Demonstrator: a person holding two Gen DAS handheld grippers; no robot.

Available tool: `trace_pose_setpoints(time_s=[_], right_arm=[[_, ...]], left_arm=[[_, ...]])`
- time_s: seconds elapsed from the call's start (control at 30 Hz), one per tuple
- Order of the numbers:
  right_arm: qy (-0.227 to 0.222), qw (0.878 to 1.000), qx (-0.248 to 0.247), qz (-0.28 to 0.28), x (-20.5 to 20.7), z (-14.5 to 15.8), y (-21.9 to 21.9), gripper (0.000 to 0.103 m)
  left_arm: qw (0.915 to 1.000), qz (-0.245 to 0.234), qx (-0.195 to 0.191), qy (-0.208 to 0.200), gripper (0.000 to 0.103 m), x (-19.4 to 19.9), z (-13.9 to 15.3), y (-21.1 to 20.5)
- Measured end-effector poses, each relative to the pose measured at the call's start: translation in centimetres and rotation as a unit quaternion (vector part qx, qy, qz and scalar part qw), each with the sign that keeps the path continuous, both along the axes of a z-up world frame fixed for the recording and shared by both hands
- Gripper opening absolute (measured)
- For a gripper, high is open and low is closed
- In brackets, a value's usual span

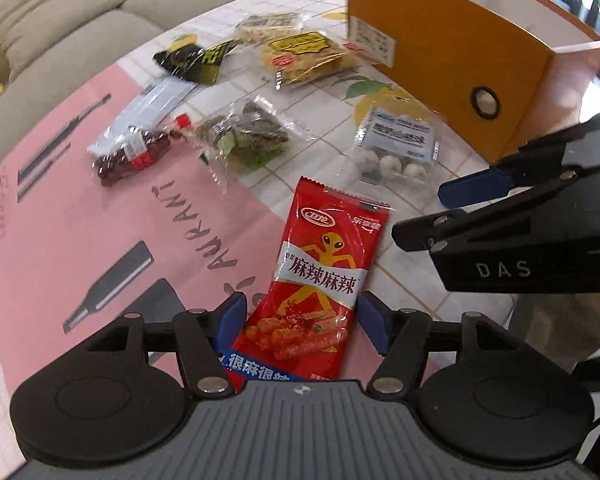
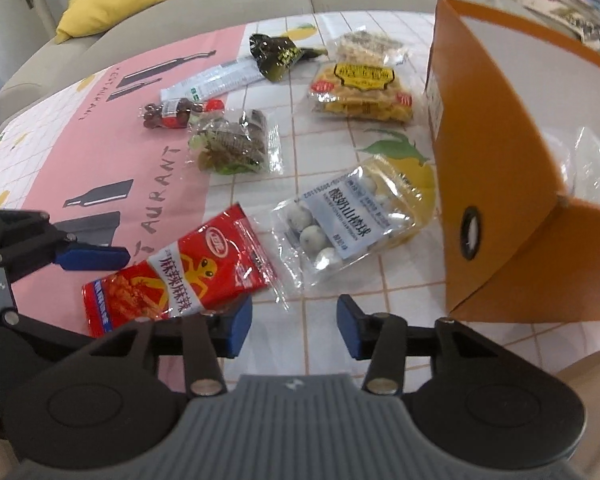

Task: Organize snacks
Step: 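Grasp the red spicy strip packet with the left tool while the right tool grasps the yogurt ball packet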

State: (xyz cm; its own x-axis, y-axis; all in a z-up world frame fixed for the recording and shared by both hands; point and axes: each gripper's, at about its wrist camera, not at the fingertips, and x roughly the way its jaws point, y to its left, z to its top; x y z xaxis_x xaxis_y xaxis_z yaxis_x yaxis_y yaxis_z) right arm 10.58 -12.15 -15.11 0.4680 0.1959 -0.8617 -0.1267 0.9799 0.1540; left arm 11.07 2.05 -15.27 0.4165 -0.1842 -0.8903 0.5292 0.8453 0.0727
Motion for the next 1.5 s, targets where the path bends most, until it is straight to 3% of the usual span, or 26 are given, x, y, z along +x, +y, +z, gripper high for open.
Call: trace_pose_setpoints(time_s=[0.1, 0.17, 0.27, 0.5, 0.7, 0.83, 1.0, 1.07, 1.2, 1.27, 1.5], right_arm=[[-0.005, 1.0, 0.003, -0.003, 0.4, 0.0, 0.1, 0.03], [-0.006, 1.0, 0.003, -0.001, 0.6, -0.1, 0.2, 0.013], [-0.012, 1.0, -0.003, 0.01, 0.7, -0.1, 0.6, 0.006], [-0.016, 0.996, -0.002, 0.087, -0.7, 0.4, 2.1, 0.0], [0.019, 0.977, -0.027, 0.208, -3.3, 0.6, 3.7, 0.001], [0.034, 0.974, -0.087, 0.205, -4.0, 0.9, 3.0, 0.005], [0.06, 0.982, -0.122, 0.127, -3.5, 1.2, 0.5, 0.015], [0.056, 0.989, -0.098, 0.1, -3.6, 1.9, -0.4, 0.039], [0.046, 0.998, -0.026, 0.029, -2.9, 2.7, -2.0, 0.053], [0.042, 0.999, -0.011, -0.005, -2.3, 2.7, -2.0, 0.071], [0.057, 0.996, 0.0, -0.069, 0.5, 1.0, -1.1, 0.072]], left_arm=[[0.9989, 0.042, -0.016, 0.006, 0.066, 0.2, 0.0, 0.7], [0.9969, 0.078, -0.015, 0.004, 0.064, 0.2, 0.0, 1.1], [0.9909, 0.133, -0.02, 0.005, 0.061, 0.1, 0.2, 2.0], [0.974, 0.223, -0.033, 0.019, 0.058, -0.9, 0.5, 4.4], [0.9648, 0.256, -0.049, 0.032, 0.058, -1.6, 0.5, 5.7], [0.9577, 0.279, -0.06, 0.04, 0.058, -1.7, 0.6, 6.1], [0.95, 0.298, -0.077, 0.051, 0.058, -1.6, 0.7, 6.4], [0.9477, 0.303, -0.084, 0.055, 0.058, -1.6, 0.7, 6.5], [0.9482, 0.303, -0.079, 0.056, 0.058, -1.5, 0.6, 6.2], [0.9496, 0.3, -0.072, 0.055, 0.059, -1.5, 0.6, 5.9], [0.9612, 0.269, -0.045, 0.038, 0.068, -1.5, 0.2, 4.8]])
